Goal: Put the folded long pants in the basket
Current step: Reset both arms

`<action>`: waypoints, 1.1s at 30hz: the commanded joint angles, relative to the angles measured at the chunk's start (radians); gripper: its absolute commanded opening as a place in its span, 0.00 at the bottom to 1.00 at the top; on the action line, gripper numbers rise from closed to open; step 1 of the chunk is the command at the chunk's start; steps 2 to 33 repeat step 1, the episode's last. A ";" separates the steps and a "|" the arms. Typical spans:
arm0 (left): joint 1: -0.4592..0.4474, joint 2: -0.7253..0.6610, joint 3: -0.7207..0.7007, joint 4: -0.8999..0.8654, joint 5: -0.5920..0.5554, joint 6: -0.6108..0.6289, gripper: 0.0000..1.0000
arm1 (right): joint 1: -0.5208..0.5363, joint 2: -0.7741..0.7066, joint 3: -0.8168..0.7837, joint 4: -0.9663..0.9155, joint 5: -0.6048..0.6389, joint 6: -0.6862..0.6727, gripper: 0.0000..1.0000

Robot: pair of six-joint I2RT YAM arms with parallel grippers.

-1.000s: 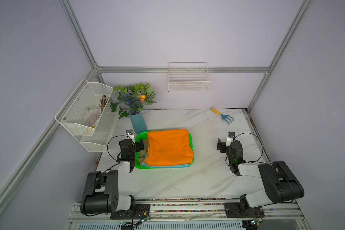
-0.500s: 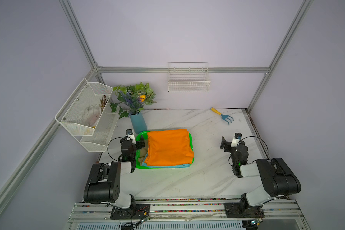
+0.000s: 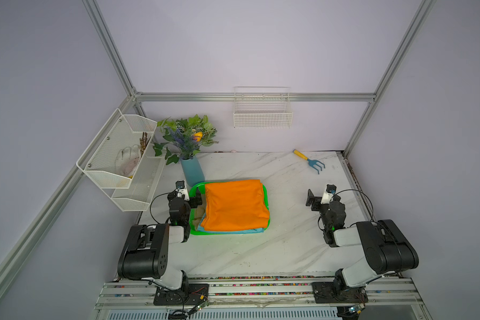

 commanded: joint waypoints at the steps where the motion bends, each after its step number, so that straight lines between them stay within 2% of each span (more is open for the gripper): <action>1: -0.004 0.016 -0.017 -0.044 -0.004 0.010 1.00 | 0.000 0.001 -0.007 0.022 -0.004 -0.003 1.00; 33: -0.004 0.016 -0.017 -0.044 -0.004 0.010 1.00 | 0.000 0.001 -0.007 0.022 -0.004 -0.003 1.00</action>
